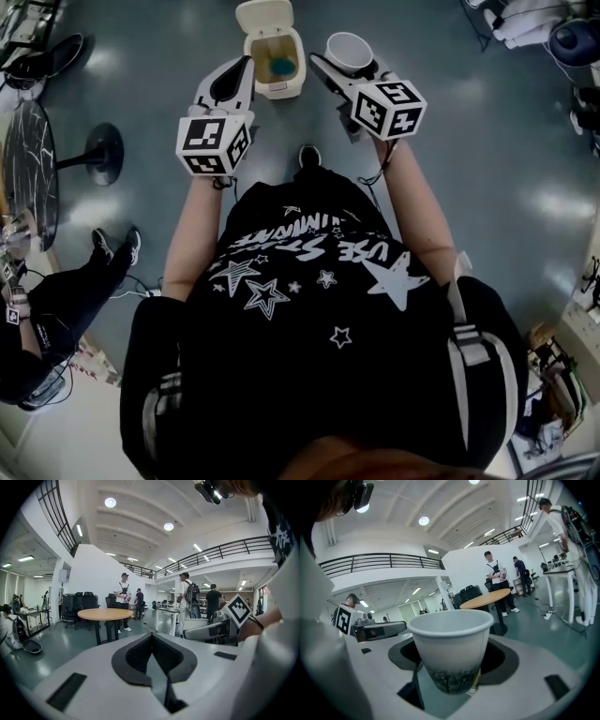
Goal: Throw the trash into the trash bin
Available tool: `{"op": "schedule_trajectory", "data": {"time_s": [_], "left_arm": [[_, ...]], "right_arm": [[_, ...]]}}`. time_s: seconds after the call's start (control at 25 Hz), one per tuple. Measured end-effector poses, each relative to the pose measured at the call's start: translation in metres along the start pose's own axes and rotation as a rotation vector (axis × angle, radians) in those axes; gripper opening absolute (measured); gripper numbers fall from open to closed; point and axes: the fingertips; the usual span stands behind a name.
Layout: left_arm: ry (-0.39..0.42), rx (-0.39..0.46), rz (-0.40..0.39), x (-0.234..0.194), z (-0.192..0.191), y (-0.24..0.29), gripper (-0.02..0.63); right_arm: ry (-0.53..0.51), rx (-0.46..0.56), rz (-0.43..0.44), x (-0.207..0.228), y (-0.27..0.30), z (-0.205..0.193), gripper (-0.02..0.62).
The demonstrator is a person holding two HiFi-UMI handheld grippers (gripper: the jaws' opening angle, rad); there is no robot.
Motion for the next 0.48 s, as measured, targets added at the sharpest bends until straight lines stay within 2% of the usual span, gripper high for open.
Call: {"op": "schedule_trajectory", "data": {"time_s": [0.24, 0.48], "left_arm": [[0.011, 0.010, 0.040, -0.010, 0.002, 0.016, 0.011], [-0.002, -0.005, 0.066, -0.035, -0.004, 0.015, 0.011]], "right_arm": [[-0.003, -0.039, 0.054, 0.009, 0.024, -0.004, 0.331], [0.010, -0.069, 0.069, -0.005, 0.046, -0.019, 0.331]]}}
Point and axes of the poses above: the fingertips, and each gripper's own axes: y forward along the fingers, x to its right, z out of its top, and after that the axes turned 14 degrees about x, right-handed
